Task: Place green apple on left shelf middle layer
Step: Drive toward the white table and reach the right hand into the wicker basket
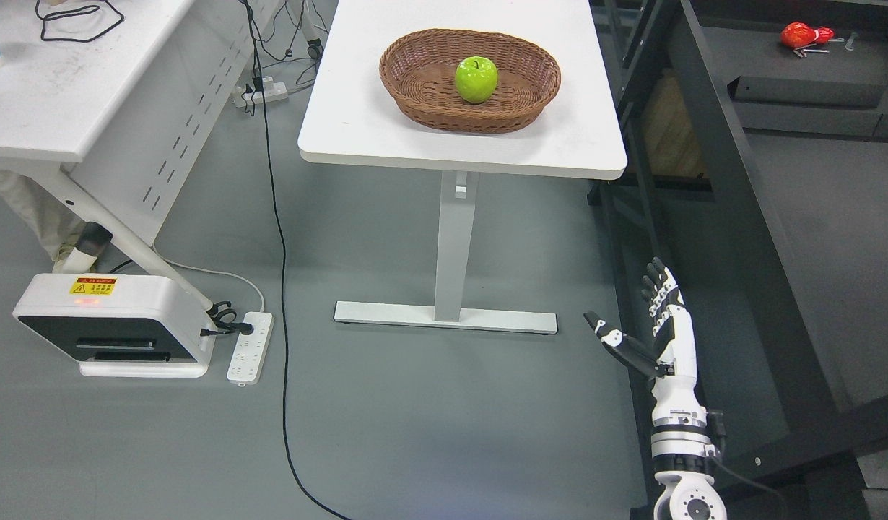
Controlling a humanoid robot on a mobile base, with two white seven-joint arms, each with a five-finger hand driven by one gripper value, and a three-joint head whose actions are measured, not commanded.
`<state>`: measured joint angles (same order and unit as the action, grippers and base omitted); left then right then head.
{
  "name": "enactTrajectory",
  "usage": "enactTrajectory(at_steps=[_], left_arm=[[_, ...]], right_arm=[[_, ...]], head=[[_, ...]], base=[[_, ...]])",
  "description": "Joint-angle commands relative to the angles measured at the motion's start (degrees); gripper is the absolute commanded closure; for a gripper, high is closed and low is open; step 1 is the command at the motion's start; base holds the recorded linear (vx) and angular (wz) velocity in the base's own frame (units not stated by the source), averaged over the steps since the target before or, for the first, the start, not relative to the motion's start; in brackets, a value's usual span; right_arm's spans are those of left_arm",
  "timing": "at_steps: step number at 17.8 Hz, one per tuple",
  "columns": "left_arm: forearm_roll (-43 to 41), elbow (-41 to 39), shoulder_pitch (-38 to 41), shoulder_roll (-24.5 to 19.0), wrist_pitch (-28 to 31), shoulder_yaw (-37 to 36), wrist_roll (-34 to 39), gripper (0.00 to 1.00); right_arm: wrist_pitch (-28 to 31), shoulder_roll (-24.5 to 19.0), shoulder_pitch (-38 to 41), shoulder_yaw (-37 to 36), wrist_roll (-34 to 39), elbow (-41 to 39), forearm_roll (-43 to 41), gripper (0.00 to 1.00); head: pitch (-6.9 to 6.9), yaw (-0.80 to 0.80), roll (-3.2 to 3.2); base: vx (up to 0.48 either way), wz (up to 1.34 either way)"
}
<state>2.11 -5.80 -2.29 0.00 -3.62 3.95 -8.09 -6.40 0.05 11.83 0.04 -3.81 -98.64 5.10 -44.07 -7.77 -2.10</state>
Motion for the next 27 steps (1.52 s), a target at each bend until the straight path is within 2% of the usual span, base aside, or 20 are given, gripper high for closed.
enactTrajectory(at_steps=[1,8,10,11,12,14,15,20,23,25,27], left_arm=[[0.0,0.0,0.0,-1.0,0.28,0.0,0.0,0.0],[0.0,0.0,0.0,-1.0,0.36,0.0,0.0,0.0],[0.0,0.0,0.0,-1.0,0.28,0.0,0.0,0.0],[0.0,0.0,0.0,-1.0,0.36,0.0,0.0,0.0],[0.0,0.0,0.0,-1.0,0.28,0.0,0.0,0.0],[0.0,0.0,0.0,-1.0,0.28,0.0,0.0,0.0],[0.0,0.0,0.0,-1.0,0.36,0.0,0.0,0.0],[0.0,0.0,0.0,-1.0,0.28,0.0,0.0,0.0],[-0.09,0.0,0.0,-1.0,0.28,0.0,0.0,0.0],[0.0,0.0,0.0,-1.0,0.28,0.0,0.0,0.0],[0.0,0.0,0.0,-1.0,0.28,0.0,0.0,0.0]], right_arm=[[0.07,0.95,0.29,1.72,0.3,-0.15,0.0,0.0],[-0.28,0.95,0.3,1.63,0.12,-0.06,-1.58,0.0],[-0.37,0.95,-0.14,1.45,0.12,-0.06,0.86,0.0],[-0.46,1.69,-0.49,1.45,-0.14,0.03,6.53,0.0],[-0.46,3.62,-1.36,1.45,-1.53,0.12,15.99,0.0],[-0.46,6.79,-1.72,1.37,-9.06,-0.06,32.97,0.0],[-0.46,7.85,-1.81,1.37,-11.89,-0.06,35.04,0.0],[-0.72,8.39,-1.55,1.45,-12.8,-0.06,34.8,0.0],[-6.42,7.51,-0.93,1.37,-9.48,-0.15,34.54,0.0],[-4.78,5.67,-1.11,1.28,-5.78,-0.15,33.31,0.0],[-2.66,4.96,-1.37,1.19,-5.33,-0.15,32.0,0.0]], head=[[0.0,0.0,0.0],[0.0,0.0,0.0],[0.0,0.0,0.0],[0.0,0.0,0.0],[0.0,0.0,0.0],[0.0,0.0,0.0],[0.0,0.0,0.0],[0.0,0.0,0.0],[0.0,0.0,0.0],[0.0,0.0,0.0],[0.0,0.0,0.0]], base=[[0.0,0.0],[0.0,0.0],[0.0,0.0],[0.0,0.0],[0.0,0.0],[0.0,0.0],[0.017,0.0],[0.03,-0.01],[0.083,-0.03],[0.113,0.0],[0.156,0.02]])
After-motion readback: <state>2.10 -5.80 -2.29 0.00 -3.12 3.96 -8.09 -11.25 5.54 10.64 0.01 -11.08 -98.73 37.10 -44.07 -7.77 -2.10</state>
